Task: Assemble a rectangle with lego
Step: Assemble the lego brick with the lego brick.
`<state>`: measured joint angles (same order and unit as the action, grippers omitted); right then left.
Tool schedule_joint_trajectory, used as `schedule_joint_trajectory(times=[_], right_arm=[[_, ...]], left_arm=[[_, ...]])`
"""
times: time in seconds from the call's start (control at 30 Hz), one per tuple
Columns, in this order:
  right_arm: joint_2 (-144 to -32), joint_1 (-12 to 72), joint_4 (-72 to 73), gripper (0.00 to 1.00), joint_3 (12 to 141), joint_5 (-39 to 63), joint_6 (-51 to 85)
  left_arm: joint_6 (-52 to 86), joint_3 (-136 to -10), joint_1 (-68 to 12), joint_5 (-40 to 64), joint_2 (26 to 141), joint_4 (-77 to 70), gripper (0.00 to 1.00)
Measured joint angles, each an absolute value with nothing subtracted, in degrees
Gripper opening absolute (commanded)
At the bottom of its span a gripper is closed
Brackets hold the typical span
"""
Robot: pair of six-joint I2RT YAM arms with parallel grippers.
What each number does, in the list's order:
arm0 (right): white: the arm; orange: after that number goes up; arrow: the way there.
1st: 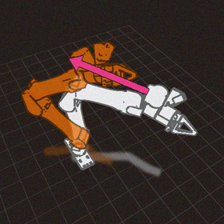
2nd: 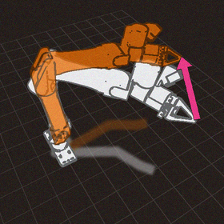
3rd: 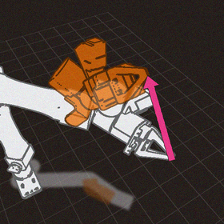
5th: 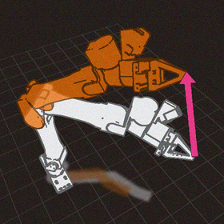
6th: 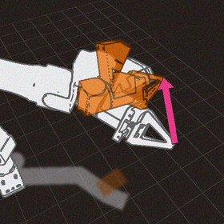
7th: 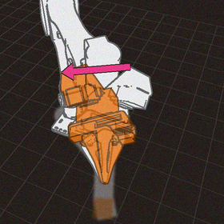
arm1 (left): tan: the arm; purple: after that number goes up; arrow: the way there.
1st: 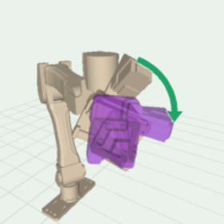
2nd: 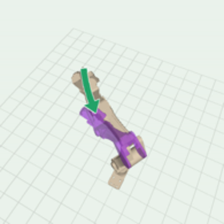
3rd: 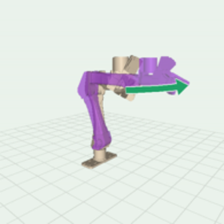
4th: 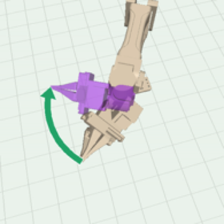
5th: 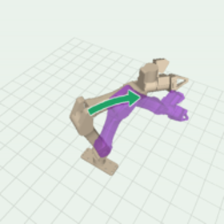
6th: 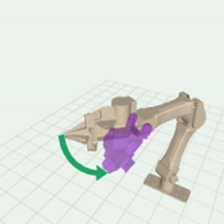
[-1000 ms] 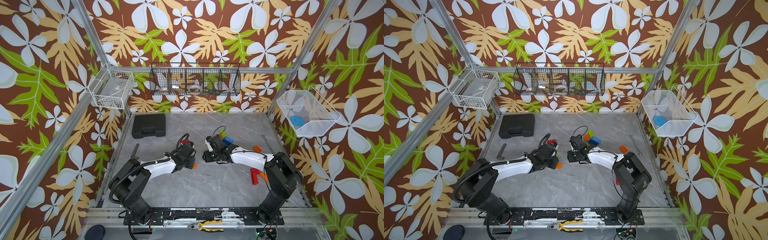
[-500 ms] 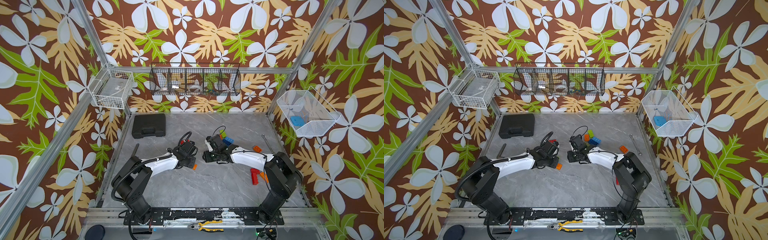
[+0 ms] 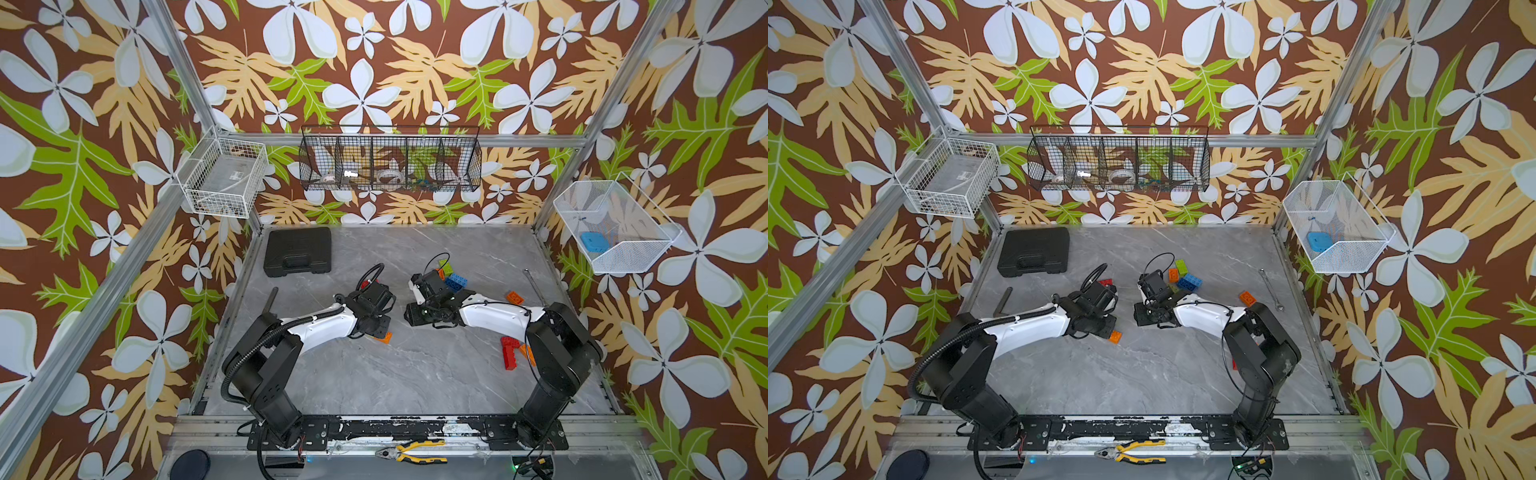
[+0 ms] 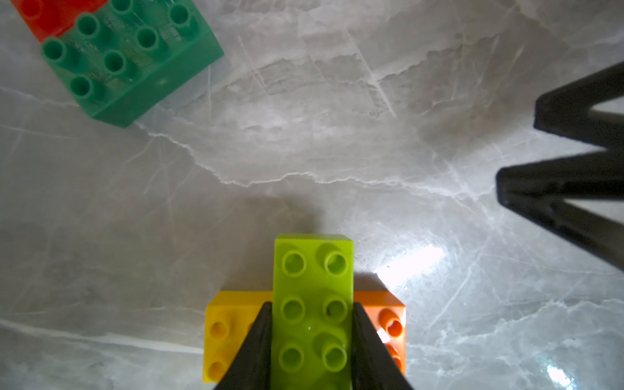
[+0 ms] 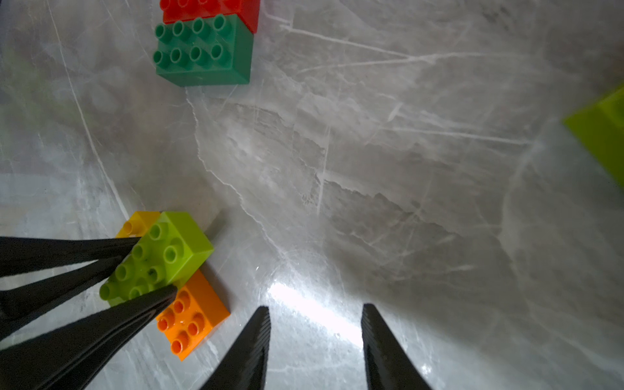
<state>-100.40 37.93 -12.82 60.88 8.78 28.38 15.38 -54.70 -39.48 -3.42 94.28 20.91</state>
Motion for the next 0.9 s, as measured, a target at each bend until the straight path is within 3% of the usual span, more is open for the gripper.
schedule_joint_trajectory(times=[0.9], right_arm=[[-100.97,37.93,-12.49,0.44,61.19,9.96,28.32]], left_arm=[[16.29,-57.19,-39.48,-4.10,86.54,26.87,0.58]])
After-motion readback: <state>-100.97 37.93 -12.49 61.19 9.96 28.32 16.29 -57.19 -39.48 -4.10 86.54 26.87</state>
